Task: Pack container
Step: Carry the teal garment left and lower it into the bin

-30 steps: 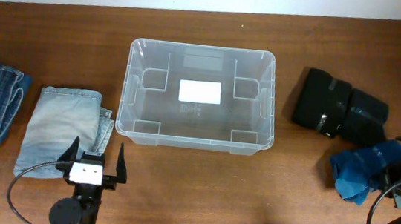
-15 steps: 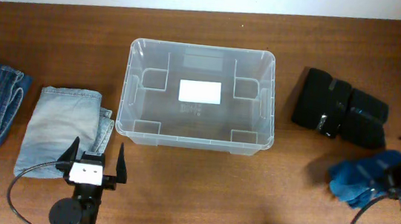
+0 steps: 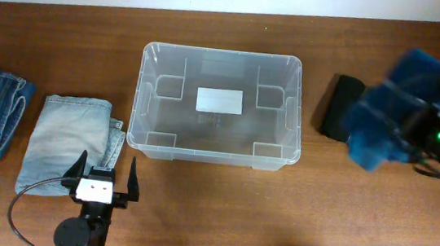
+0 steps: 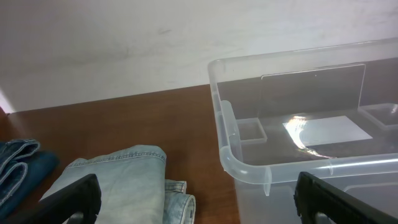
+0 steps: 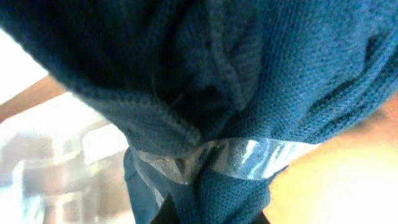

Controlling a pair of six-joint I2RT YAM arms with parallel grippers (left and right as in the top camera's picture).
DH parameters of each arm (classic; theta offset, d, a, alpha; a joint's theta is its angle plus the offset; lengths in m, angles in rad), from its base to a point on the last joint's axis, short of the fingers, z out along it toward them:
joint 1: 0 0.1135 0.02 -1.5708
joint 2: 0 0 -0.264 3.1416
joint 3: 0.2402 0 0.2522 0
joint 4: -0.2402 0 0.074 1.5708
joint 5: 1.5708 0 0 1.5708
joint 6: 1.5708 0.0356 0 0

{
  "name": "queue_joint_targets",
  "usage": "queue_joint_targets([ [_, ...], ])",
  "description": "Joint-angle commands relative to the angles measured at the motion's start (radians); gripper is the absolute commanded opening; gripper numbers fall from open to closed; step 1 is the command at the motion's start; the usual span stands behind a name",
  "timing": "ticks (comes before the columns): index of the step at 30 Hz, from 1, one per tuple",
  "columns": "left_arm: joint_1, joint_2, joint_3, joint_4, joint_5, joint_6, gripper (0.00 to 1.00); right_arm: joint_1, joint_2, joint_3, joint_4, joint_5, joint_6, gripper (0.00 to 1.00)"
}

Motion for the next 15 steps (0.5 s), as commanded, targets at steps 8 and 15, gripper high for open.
queue_joint_targets([
  [8, 0.004, -0.009, -0.008, 0.001, 0.007, 0.016, 0.99, 0.492, 0.101, 0.033, 0.251, -0.019, 0.149, 0.04],
  [15, 0.004, -0.009, -0.008, 0.001, 0.007, 0.016, 0.99, 0.7, 0.297, 0.033, 0.445, 0.018, 0.293, 0.04],
])
